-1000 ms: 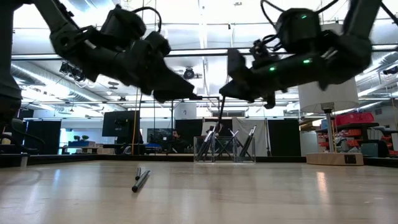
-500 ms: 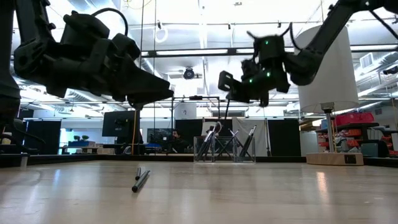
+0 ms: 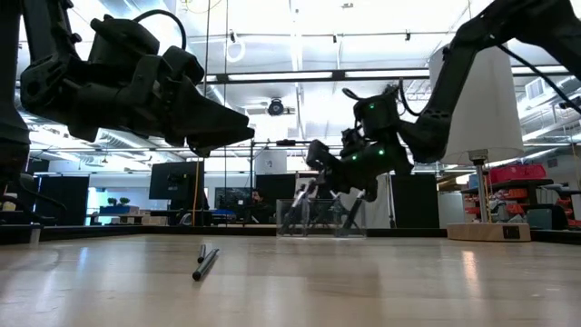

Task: Pick & Place Makeup Supplies
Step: Put the black makeup brush into the transparent organizer

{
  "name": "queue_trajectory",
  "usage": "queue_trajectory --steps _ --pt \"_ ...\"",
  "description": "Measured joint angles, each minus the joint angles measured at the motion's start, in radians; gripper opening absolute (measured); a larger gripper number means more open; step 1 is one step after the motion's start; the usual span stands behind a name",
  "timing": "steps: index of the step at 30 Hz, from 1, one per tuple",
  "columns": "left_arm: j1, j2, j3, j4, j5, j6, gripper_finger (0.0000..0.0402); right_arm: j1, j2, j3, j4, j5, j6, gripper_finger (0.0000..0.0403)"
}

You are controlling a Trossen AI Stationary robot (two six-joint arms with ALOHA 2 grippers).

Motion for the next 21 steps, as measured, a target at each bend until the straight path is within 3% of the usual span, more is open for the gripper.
queue_trajectory --steps 9,16,21 --pt "0.000 0.000 0.000 0.000 0.000 -0.001 0.0195 0.005 -0.011 0.052 -0.111 -0.049 -0.132 0.0083" --pt "0.000 0.000 0.000 0.000 0.002 -0.005 0.0195 0.006 -0.132 0.053 -0.241 -0.042 -0.192 0.0155" --pt "0.000 0.000 0.000 -0.002 0.003 -0.007 0.0195 0.023 -0.241 0.053 -0.342 -0.041 -0.195 0.0181"
